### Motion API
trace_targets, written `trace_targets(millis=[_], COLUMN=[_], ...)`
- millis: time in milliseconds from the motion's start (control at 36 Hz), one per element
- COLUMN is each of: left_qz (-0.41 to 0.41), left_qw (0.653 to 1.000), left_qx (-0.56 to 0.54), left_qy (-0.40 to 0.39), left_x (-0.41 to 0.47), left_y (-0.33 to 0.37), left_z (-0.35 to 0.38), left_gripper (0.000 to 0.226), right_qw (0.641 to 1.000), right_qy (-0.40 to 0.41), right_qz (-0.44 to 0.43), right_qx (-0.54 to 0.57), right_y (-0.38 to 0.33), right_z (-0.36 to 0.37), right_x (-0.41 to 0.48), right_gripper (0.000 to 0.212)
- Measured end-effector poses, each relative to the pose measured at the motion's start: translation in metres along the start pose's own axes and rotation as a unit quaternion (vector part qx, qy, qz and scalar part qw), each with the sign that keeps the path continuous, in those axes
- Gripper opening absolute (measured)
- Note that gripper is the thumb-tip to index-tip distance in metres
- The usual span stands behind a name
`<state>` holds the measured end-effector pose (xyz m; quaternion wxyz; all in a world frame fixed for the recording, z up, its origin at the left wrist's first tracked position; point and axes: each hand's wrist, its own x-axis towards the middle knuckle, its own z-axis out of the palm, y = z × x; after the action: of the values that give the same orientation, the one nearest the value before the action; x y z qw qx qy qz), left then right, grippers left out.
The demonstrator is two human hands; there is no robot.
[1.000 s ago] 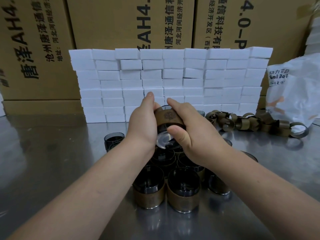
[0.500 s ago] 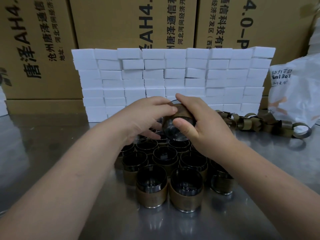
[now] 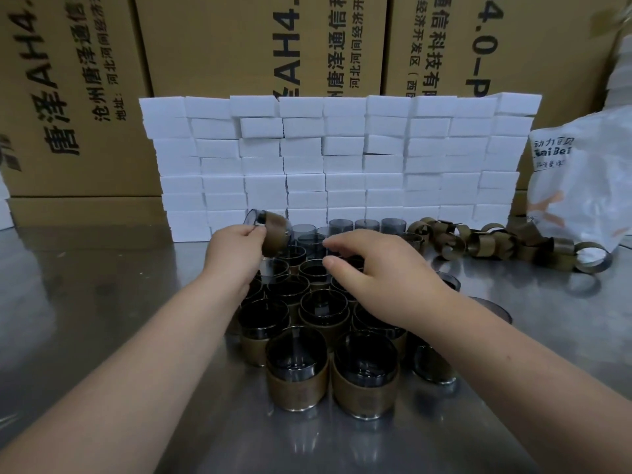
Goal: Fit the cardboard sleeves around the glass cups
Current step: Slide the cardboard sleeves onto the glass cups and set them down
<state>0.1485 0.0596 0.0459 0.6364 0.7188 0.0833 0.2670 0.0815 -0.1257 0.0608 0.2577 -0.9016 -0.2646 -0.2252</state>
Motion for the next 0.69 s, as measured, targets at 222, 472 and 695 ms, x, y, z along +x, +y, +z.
trace_targets(millis=[222,472,695], left_qz=[-0.144,-0.027,0.078], left_qw=[0.974,0.983,0.827], left_qx=[-0.169,0.184,0.548], left_qy=[0.044,0.005,-0.103], left_x=[0.020,0.044,0.061], left_y=[-0.006,0.004,-0.001], left_z=[0.000,0.015,0.018], left_gripper=[0.024,0.011,0.017], right_qw=[0.996,0.975,0.977], right_qy=[-0.080,-0.209,-0.205], right_qz=[-0.006,-0.031,-0.037], right_qx=[-0.029,-0.072,-0.054], right_y=[-0.005,-0.010,-0.012], right_z=[0.004,0.013,0.008], right_x=[-0.003,-0.008,-0.007], right_gripper=[0.035,0.041,0.041])
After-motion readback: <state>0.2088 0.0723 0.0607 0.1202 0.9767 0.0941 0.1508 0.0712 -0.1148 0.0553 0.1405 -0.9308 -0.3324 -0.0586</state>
